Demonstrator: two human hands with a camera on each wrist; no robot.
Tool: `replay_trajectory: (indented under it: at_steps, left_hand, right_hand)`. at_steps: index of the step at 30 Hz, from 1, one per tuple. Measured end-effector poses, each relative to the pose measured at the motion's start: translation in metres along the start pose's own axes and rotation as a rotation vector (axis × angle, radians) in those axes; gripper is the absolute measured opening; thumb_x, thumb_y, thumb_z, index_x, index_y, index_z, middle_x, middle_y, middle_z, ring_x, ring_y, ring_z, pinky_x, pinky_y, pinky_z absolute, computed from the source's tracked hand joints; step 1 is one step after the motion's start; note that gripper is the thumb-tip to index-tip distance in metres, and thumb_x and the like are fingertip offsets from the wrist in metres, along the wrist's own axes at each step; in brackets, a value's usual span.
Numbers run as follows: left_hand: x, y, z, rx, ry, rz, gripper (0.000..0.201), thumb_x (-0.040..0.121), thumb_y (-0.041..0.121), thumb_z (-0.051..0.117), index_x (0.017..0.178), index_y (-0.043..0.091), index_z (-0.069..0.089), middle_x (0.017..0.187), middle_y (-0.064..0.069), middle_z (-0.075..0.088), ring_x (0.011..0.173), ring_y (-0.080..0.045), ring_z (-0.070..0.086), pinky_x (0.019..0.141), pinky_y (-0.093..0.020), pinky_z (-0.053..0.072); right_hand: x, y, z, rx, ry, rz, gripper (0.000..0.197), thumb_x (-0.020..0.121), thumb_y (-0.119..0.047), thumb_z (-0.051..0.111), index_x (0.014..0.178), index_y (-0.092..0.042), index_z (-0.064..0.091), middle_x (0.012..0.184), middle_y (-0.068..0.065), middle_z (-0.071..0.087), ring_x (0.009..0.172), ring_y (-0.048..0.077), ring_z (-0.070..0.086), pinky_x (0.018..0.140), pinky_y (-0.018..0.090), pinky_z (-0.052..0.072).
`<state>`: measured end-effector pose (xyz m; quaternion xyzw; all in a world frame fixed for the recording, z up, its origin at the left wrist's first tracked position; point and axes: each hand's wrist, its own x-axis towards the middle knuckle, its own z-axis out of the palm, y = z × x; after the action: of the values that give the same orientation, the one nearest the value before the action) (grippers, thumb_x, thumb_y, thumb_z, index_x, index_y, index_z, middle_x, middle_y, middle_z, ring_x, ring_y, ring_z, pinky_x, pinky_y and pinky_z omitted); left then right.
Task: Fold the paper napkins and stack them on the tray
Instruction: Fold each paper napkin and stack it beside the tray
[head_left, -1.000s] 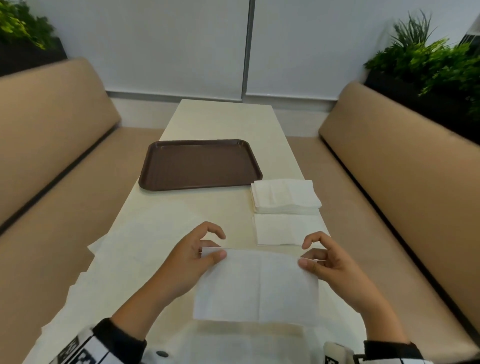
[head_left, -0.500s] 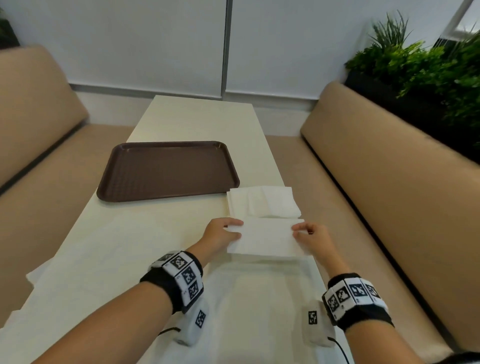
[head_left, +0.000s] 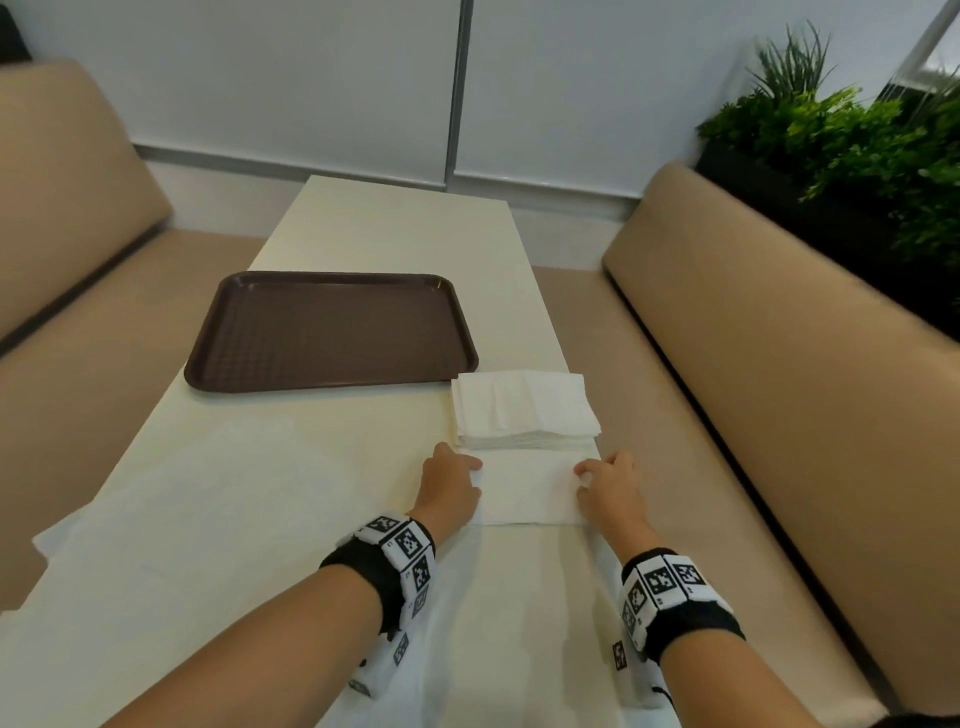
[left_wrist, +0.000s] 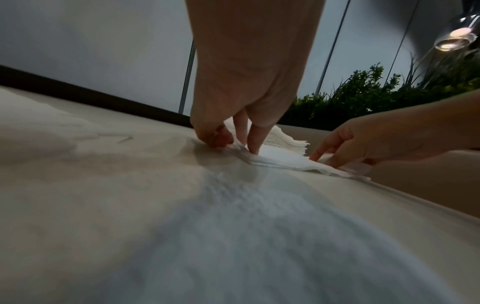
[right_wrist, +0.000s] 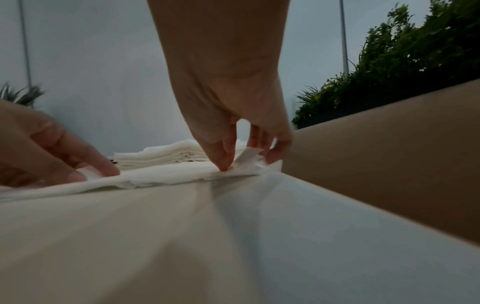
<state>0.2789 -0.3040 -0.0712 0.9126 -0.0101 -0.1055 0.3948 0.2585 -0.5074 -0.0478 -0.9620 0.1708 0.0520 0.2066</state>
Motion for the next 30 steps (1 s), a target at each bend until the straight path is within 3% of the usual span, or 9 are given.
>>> replay_trajectory:
  at_steps: [3, 7, 9, 12, 17, 20, 25, 28, 30]
  left_hand:
    - [-0.021, 0.005, -0.023, 0.043, -0.085, -0.002, 0.036, 0.087, 0.016, 0.065, 0.122, 0.014, 0.058, 0.122, -0.006, 0.039, 0.114, -0.022, 0.048, 0.092, -0.024, 0.041]
    - [-0.078, -0.012, -0.085, -0.135, -0.202, 0.107, 0.020, 0.088, 0.028, 0.064, 0.108, 0.024, 0.067, 0.096, 0.006, 0.055, 0.077, -0.006, 0.052, 0.073, -0.018, 0.044]
    - [-0.114, -0.032, -0.118, -0.222, -0.232, 0.112, 0.016, 0.090, 0.029, 0.062, 0.105, 0.027, 0.068, 0.094, 0.009, 0.061, 0.073, -0.005, 0.055, 0.070, -0.016, 0.046]
    - [-0.168, -0.079, -0.157, -0.293, -0.103, 0.019, 0.014, 0.092, 0.030, 0.059, 0.099, 0.037, 0.069, 0.096, 0.008, 0.064, 0.073, -0.004, 0.059, 0.066, -0.012, 0.047]
    - [-0.256, -0.161, -0.192, -0.392, 0.184, -0.174, 0.026, 0.091, 0.022, 0.061, 0.089, 0.046, 0.069, 0.095, 0.002, 0.065, 0.068, -0.007, 0.062, 0.065, -0.017, 0.045]
    - [-0.293, -0.190, -0.201, -0.477, 0.305, -0.263, 0.020, 0.088, 0.018, 0.067, 0.085, 0.037, 0.075, 0.091, -0.005, 0.065, 0.062, -0.008, 0.061, 0.057, -0.014, 0.044]
    - [-0.317, -0.221, -0.208, -0.506, 0.430, -0.333, 0.020, 0.088, 0.007, 0.062, 0.091, 0.022, 0.073, 0.094, -0.016, 0.066, 0.058, -0.005, 0.060, 0.059, -0.020, 0.045]
    - [-0.321, -0.223, -0.213, -0.550, 0.443, -0.323, 0.015, 0.087, 0.018, 0.067, 0.088, 0.030, 0.075, 0.093, -0.011, 0.067, 0.062, -0.007, 0.062, 0.063, -0.026, 0.045]
    - [-0.324, -0.222, -0.214, -0.567, 0.447, -0.313, 0.011, 0.080, 0.033, 0.068, 0.088, 0.039, 0.073, 0.089, -0.001, 0.067, 0.068, -0.009, 0.062, 0.065, -0.025, 0.046]
  right_hand:
    - [-0.011, -0.009, -0.011, -0.304, -0.062, 0.086, 0.043, 0.091, -0.020, 0.046, 0.128, -0.043, 0.051, 0.136, 0.002, 0.026, 0.123, 0.025, 0.027, 0.098, 0.040, 0.028]
    - [-0.030, -0.041, -0.033, -0.388, -0.217, 0.059, 0.058, 0.092, -0.037, 0.049, 0.143, -0.048, 0.025, 0.152, 0.010, 0.006, 0.137, 0.035, 0.014, 0.109, 0.050, 0.022]
    - [-0.045, -0.070, -0.035, -0.371, -0.199, -0.075, 0.063, 0.091, -0.044, 0.052, 0.144, -0.046, 0.020, 0.155, 0.008, 0.006, 0.140, 0.035, 0.012, 0.110, 0.052, 0.021]
    - [-0.072, -0.123, -0.021, -0.318, -0.219, -0.353, 0.058, 0.090, -0.046, 0.054, 0.142, -0.043, 0.029, 0.151, 0.001, 0.021, 0.139, 0.028, 0.018, 0.107, 0.050, 0.025]
    - [-0.119, -0.194, 0.032, -0.314, -0.546, -0.708, 0.054, 0.091, -0.044, 0.056, 0.140, -0.035, 0.037, 0.148, -0.002, 0.030, 0.137, 0.023, 0.023, 0.110, 0.045, 0.023]
    - [-0.141, -0.223, 0.066, -0.330, -0.637, -0.795, 0.072, 0.085, -0.048, 0.063, 0.146, -0.028, 0.030, 0.151, -0.003, 0.026, 0.139, 0.022, 0.021, 0.113, 0.042, 0.022]
    - [-0.169, -0.251, 0.095, -0.389, -0.648, -0.927, 0.108, 0.068, -0.050, 0.079, 0.151, -0.027, 0.014, 0.157, -0.002, 0.015, 0.144, 0.022, 0.012, 0.117, 0.043, 0.017]
    - [-0.174, -0.254, 0.103, -0.507, -0.698, -0.934, 0.117, 0.061, -0.046, 0.085, 0.149, -0.037, 0.008, 0.158, -0.001, 0.005, 0.144, 0.026, 0.004, 0.115, 0.050, 0.017]
    - [-0.174, -0.257, 0.108, -0.521, -0.694, -0.897, 0.107, 0.064, -0.050, 0.081, 0.147, -0.041, 0.014, 0.157, 0.000, 0.005, 0.143, 0.029, 0.006, 0.114, 0.052, 0.017]
